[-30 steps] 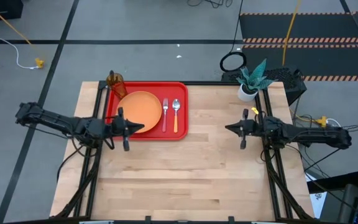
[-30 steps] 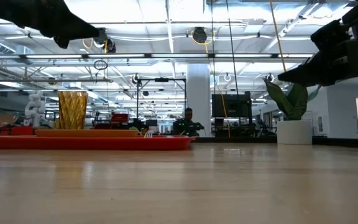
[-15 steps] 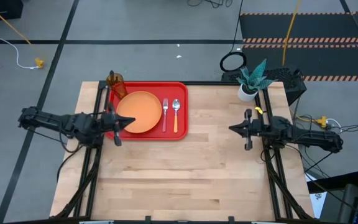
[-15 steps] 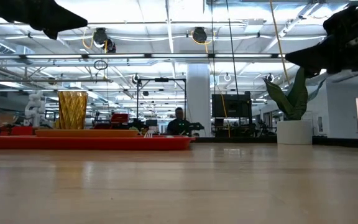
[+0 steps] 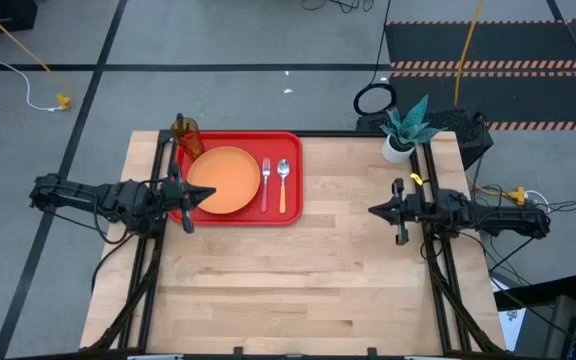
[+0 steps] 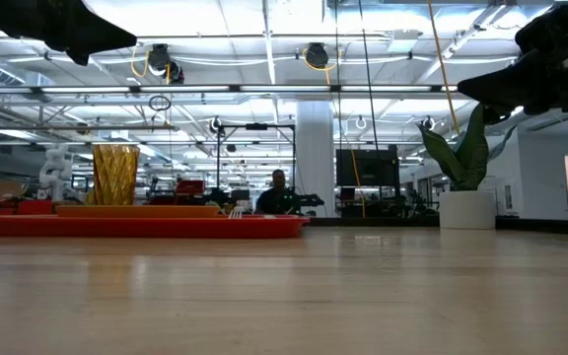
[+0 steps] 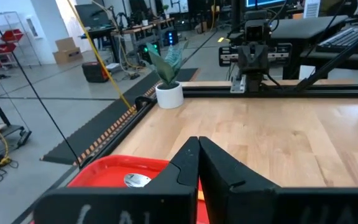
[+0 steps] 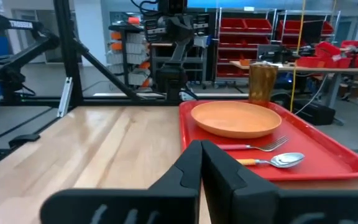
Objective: Pick and place plate/cup/fork/spoon on tray
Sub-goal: Return to Home Position
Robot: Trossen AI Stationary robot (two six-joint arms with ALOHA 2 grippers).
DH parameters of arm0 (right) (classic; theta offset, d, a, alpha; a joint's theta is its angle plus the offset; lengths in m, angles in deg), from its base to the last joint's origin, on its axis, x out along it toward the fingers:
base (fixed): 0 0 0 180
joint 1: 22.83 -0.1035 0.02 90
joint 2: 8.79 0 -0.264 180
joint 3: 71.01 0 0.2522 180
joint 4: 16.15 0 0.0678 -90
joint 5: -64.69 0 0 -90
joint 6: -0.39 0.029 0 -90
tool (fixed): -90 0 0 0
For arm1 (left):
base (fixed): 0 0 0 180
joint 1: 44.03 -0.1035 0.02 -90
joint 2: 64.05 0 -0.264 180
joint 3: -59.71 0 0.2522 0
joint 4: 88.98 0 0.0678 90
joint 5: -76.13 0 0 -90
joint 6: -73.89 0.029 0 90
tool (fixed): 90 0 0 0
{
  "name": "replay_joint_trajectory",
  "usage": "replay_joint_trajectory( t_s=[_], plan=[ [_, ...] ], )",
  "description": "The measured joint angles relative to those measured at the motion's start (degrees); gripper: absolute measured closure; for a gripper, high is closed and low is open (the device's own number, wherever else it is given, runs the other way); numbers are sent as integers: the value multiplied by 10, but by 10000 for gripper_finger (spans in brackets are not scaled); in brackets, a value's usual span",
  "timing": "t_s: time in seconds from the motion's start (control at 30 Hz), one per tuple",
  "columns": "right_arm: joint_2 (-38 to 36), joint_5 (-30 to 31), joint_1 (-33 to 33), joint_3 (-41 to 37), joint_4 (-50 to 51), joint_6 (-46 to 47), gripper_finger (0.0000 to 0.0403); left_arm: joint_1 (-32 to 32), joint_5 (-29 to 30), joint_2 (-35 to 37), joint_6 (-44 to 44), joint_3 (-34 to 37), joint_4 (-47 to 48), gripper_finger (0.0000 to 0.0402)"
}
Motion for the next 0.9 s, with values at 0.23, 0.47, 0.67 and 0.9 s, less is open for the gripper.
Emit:
replay_joint_trajectory(
  t_s=[0.23,0.47,0.67,0.9],
  plan=[
    [0,15,-37,0,0,0,403,0,0,0,-4,0,0,388],
    [0,8,-57,0,1,1,403,0,0,0,-4,0,-1,394],
    [0,8,-59,0,0,0,403,0,-19,0,-3,8,-18,388],
    [0,8,-58,0,-8,-4,403,0,-26,0,14,74,-103,396]
  ],
)
